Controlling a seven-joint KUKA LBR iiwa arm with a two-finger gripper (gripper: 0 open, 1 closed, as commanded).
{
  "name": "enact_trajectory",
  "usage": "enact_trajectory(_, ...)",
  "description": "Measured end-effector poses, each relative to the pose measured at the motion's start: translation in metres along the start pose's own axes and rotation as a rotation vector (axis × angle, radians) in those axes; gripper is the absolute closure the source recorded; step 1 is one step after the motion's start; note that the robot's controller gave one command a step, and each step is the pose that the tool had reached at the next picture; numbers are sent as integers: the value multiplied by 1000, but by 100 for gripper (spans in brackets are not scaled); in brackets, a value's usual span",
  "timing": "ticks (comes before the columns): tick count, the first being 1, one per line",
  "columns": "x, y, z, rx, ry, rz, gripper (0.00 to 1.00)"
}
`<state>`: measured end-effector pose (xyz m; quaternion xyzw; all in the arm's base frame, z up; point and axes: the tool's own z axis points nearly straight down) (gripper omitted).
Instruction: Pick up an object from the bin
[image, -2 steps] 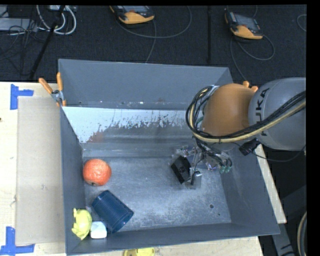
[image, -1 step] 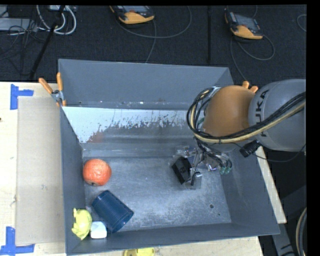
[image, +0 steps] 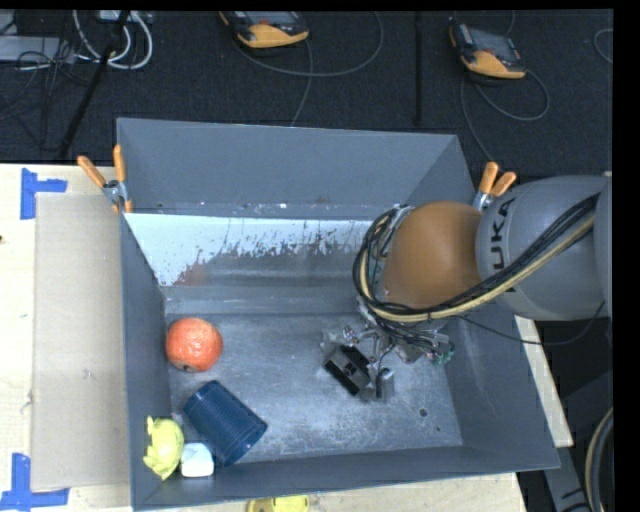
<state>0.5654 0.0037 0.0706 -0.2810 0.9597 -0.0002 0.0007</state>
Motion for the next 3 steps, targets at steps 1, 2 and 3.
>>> enact_trajectory(1, 0, 0, 0, -1, 0, 3, 100)
enact_trajectory(2, 7, 3, -24, -4, 3, 56, 100)
enact_trajectory(3, 7, 3, -33, -3, 2, 72, 100)
